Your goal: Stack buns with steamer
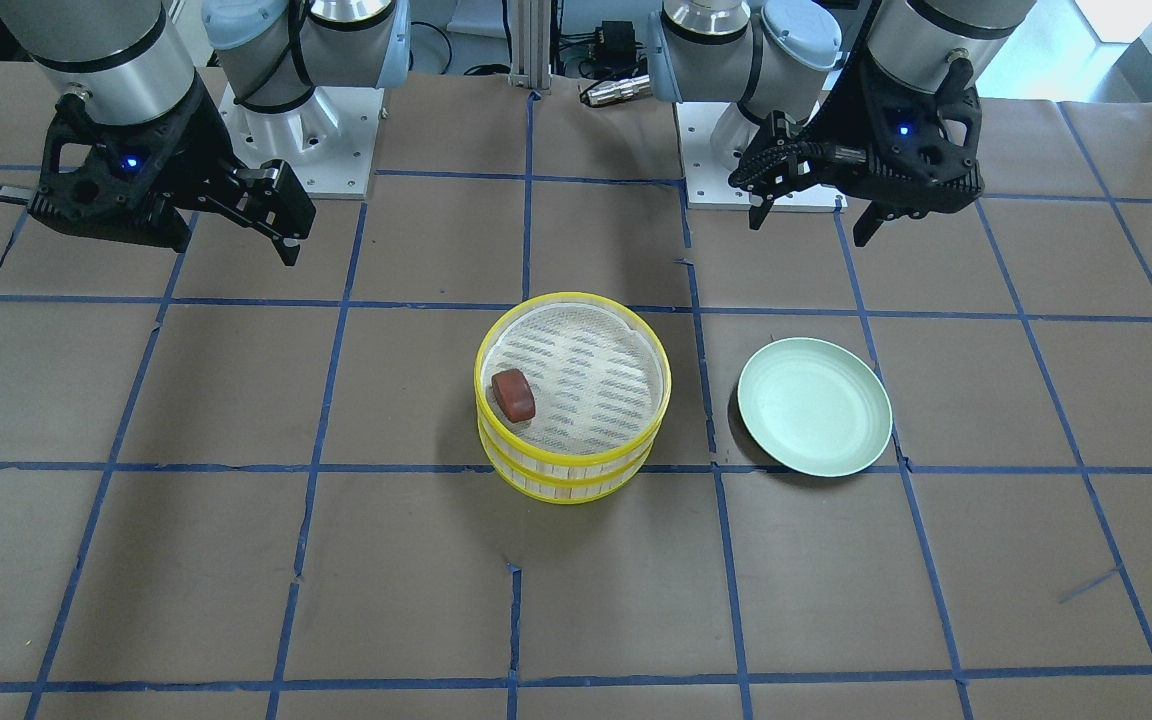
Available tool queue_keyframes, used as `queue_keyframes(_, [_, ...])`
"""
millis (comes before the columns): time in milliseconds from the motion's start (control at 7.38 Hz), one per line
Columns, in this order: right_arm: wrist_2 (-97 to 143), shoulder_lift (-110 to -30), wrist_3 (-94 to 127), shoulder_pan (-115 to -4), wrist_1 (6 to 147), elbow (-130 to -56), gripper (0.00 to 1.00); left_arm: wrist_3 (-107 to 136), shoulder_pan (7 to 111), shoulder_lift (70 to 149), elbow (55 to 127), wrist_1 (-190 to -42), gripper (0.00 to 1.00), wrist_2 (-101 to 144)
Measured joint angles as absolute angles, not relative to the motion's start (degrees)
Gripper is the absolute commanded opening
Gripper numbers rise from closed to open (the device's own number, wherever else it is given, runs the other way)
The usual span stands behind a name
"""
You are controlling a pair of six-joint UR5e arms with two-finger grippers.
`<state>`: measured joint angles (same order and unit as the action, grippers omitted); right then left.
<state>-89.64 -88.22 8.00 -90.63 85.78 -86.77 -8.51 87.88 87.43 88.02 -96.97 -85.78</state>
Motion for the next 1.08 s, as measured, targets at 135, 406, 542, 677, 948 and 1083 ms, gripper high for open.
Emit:
queue_keyframes(135, [-89.6, -88.2, 8.0, -90.6, 85.8, -86.8, 1.00, -8.5, 88.0, 87.2, 88.3, -97.3, 1.00, -85.6])
queue_keyframes(406, [-89.6, -88.2, 8.0, -90.7, 85.8, -86.8, 1.00, -8.5, 88.1, 87.6, 88.5, -97.5, 1.00, -85.3])
queue_keyframes(542, [-89.6, -88.2, 8.0, -90.7, 85.8, -86.8, 1.00, -8.6, 88.1, 87.6, 88.5, -97.5, 1.00, -85.5])
queue_keyframes(677, [-89.6, -88.2, 8.0, -90.8, 85.8, -86.8, 1.00, -8.6, 88.1, 87.6, 88.7, -97.5, 1.00, -85.7])
queue_keyframes(948, [-89.7, -88.2, 8.0, -90.8, 85.8, -86.8, 1.00, -8.3, 88.1, 87.2, 89.1, -97.4, 1.00, -86.0])
queue_keyframes(1083, [-89.6, -88.2, 8.0, -90.8, 85.8, -86.8, 1.00, -8.1, 88.0, 87.0, 89.2, -97.4, 1.00, -86.3])
